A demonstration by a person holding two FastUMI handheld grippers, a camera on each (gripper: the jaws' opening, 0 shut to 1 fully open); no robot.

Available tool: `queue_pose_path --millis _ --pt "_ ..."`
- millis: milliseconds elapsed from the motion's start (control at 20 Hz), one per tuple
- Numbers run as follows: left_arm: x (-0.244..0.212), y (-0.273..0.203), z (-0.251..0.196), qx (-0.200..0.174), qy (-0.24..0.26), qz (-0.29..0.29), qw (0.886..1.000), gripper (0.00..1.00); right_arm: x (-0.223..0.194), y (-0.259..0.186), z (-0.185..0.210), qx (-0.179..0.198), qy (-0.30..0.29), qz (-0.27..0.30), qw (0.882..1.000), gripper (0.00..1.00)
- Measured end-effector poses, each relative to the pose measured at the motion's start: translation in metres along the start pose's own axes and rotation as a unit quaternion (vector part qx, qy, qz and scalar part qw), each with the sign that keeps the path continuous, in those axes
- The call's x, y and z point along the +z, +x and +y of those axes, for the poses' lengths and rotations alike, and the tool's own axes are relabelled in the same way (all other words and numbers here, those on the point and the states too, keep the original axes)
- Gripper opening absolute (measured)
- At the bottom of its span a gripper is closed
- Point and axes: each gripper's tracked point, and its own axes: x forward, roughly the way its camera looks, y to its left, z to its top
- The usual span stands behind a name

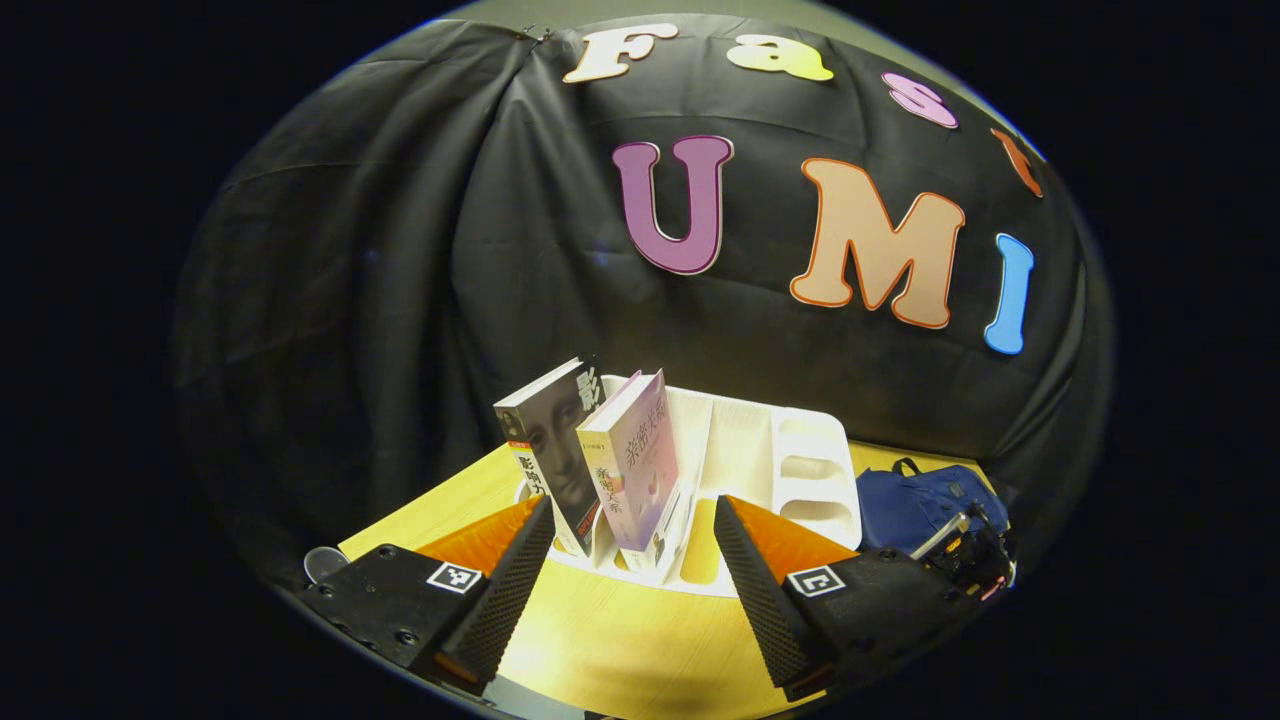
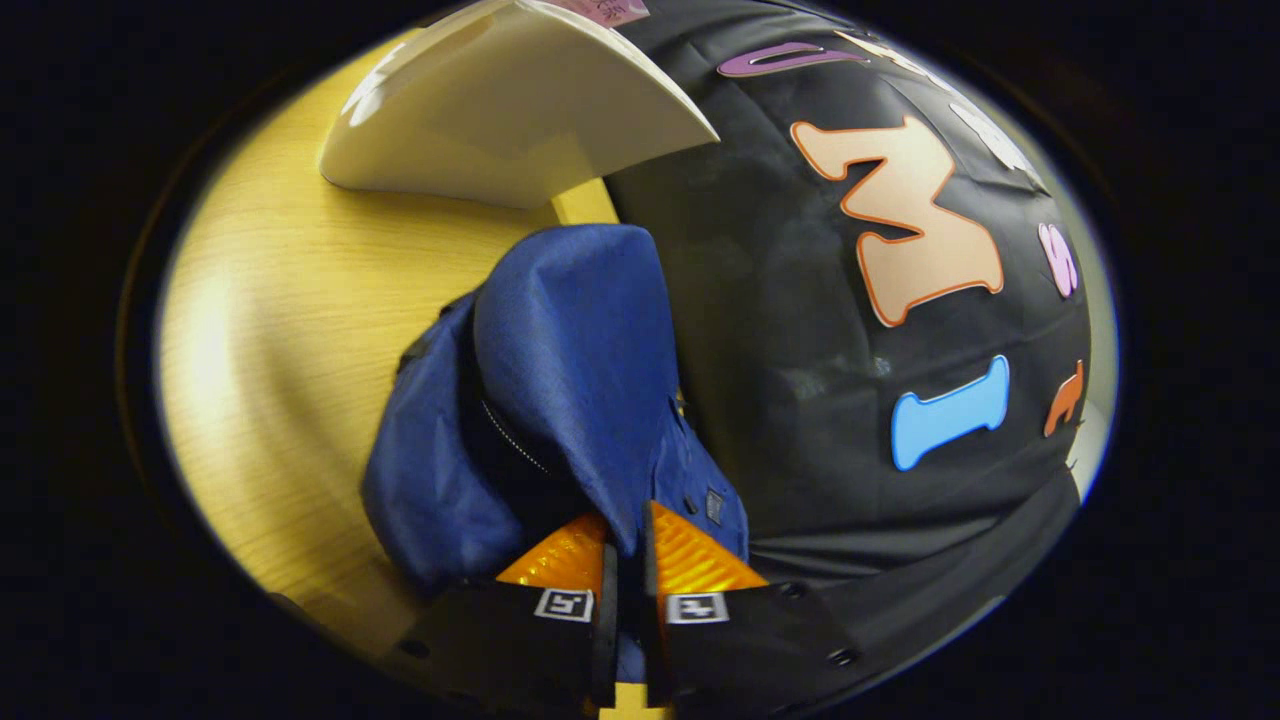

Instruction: Open the schoolbag, grab two books from the bookshelf and put them into the schoolbag.

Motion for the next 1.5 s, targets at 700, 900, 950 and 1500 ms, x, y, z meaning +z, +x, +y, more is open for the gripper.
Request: queue_pose_path --millis 700,900,950,1500 --pt "0.016 0.059 0.011 -0.04 -0.019 0.049 0.998 0.94 0.004 -0.006 -0.08 -0.069 0.115 0.011 0.991 0.03" --pt "0.024 0.089 0.013 -0.068 -0.023 0.071 0.995 0.94 -0.001 -0.005 -0.079 -0.065 0.12 0.015 0.991 0.03" --pt "0.024 0.097 0.015 -0.069 -0.022 0.08 0.994 0.94 -0.001 -0.005 -0.079 -0.064 0.122 0.016 0.99 0.03" --pt "0.002 0.14 0.018 -0.092 0.025 0.229 0.969 0.86 -0.005 -0.007 -0.085 -0.066 0.133 0.02 0.989 0.03"
